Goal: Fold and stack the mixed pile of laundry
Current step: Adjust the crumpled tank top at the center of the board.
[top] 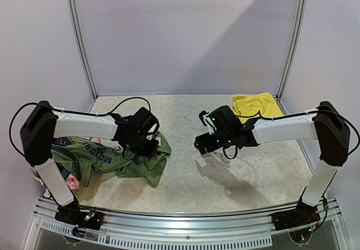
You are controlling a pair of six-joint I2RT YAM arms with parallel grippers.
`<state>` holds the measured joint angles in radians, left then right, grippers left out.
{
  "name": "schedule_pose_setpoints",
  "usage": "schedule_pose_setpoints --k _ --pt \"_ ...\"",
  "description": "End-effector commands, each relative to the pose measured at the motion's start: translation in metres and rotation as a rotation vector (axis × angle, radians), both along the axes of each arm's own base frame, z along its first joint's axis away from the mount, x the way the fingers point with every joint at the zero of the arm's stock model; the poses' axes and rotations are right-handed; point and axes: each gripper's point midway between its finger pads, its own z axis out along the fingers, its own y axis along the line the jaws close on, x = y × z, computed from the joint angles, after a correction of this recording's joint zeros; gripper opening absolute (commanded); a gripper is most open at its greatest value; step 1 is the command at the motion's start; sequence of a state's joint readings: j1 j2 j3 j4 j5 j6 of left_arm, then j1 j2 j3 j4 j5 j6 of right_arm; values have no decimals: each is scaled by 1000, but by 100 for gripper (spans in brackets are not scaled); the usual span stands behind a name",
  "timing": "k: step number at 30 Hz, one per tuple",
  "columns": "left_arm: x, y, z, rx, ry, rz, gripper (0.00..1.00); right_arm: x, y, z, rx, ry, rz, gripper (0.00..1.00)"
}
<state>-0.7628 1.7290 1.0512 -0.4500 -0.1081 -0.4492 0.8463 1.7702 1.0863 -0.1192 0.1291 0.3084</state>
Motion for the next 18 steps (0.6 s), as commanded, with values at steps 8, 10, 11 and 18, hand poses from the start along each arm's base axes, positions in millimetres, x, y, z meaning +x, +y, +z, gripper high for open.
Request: schedule_pose_setpoints --k 8,10,11,18 --pt "9 -65 52 -130 -109 -167 0 12 -48 10 -151 -96 -114 88" --pt "13 -79 60 -156 -123 -190 0 14 -56 19 -133 -111 -136 89" --pt "16 -85 67 -172 -134 -199 0 13 -59 21 -129 -118 -143 89" --pt "32 -128 112 -275 -179 -256 0 -2 -70 53 -53 -200 -107 90"
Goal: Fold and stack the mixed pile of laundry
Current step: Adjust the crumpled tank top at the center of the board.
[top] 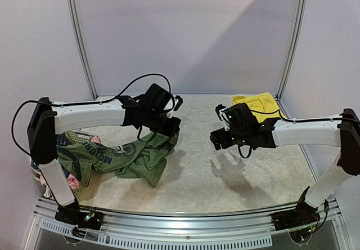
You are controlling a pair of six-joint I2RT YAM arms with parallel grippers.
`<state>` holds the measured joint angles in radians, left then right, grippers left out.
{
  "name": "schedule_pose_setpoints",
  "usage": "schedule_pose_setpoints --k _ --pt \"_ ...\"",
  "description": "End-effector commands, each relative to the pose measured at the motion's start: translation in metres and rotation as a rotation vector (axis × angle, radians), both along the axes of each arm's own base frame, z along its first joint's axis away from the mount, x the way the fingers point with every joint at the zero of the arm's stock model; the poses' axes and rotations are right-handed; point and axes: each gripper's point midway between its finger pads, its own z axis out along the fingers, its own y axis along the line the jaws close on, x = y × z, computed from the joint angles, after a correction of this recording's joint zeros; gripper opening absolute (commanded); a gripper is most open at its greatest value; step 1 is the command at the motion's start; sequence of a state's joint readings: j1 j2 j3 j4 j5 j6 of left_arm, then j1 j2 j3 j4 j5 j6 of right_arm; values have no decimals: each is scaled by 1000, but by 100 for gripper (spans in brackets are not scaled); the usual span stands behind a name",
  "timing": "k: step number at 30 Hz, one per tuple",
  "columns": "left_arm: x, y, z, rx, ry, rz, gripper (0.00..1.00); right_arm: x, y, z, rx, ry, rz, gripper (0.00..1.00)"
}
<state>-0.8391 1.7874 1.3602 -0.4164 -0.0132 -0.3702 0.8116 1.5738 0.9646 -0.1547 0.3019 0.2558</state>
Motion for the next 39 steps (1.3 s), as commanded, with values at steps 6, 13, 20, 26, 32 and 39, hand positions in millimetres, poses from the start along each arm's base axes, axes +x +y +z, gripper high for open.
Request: schedule_pose_setpoints --k 6,13,20,26,32,39 --pt "9 -46 35 -95 -21 -86 0 -18 -12 37 79 -107 62 90" --pt "4 -88 76 -147 -63 -193 0 -33 7 58 215 -149 190 90" --pt "24 -20 40 80 -112 5 17 -41 51 44 306 -28 340 86" --pt "16 67 26 121 -119 171 59 -34 93 12 317 98 431 80" --pt "-5 138 13 207 -132 305 70 -19 125 -35 197 227 450 77" --pt "-20 172 6 214 -134 364 71 -16 143 -73 130 325 454 70"
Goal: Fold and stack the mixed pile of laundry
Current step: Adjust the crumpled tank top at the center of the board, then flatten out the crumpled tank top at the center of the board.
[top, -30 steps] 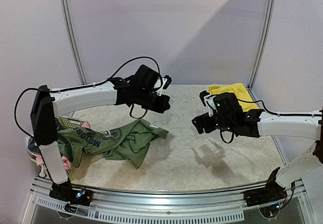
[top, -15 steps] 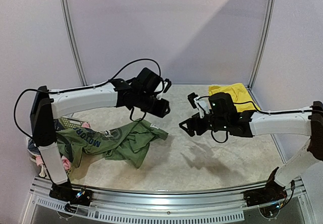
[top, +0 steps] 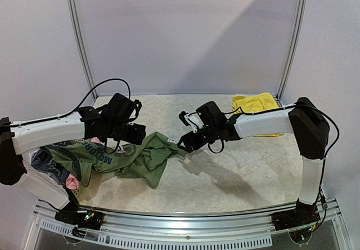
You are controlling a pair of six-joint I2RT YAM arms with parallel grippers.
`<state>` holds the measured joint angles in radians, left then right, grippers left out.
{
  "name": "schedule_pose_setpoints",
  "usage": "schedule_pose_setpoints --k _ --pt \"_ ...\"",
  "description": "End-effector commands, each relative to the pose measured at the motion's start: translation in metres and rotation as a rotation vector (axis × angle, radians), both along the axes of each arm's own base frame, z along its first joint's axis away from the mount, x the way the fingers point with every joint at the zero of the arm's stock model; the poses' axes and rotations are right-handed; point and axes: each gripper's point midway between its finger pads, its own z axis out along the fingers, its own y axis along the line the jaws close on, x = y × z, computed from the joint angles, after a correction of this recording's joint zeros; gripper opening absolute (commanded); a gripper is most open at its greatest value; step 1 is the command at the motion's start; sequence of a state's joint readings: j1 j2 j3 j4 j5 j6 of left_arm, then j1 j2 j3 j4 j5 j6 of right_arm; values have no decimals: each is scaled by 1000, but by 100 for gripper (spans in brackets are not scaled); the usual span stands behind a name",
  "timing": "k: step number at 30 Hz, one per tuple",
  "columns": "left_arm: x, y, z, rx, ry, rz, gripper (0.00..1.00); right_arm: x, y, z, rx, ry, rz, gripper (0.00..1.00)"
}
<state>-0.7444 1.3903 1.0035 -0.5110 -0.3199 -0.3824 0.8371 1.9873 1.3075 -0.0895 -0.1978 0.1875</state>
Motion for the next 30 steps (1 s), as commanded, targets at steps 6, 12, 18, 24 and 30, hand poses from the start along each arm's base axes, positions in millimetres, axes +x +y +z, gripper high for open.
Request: schedule_pose_setpoints --k 6,12,18,24,30 --pt "-1 27 -4 18 -21 67 70 -17 8 -50 -134 108 48 58" --pt "0 27 -5 17 -28 64 70 -21 16 -55 -156 103 65 28" --pt "0 31 -5 34 -30 75 68 -9 13 -44 -182 30 20 0" --pt "-2 25 7 21 -40 59 65 26 -29 20 -221 -122 -180 0" --pt "-9 11 16 20 -52 11 63 46 -125 96 -201 -230 -445 0"
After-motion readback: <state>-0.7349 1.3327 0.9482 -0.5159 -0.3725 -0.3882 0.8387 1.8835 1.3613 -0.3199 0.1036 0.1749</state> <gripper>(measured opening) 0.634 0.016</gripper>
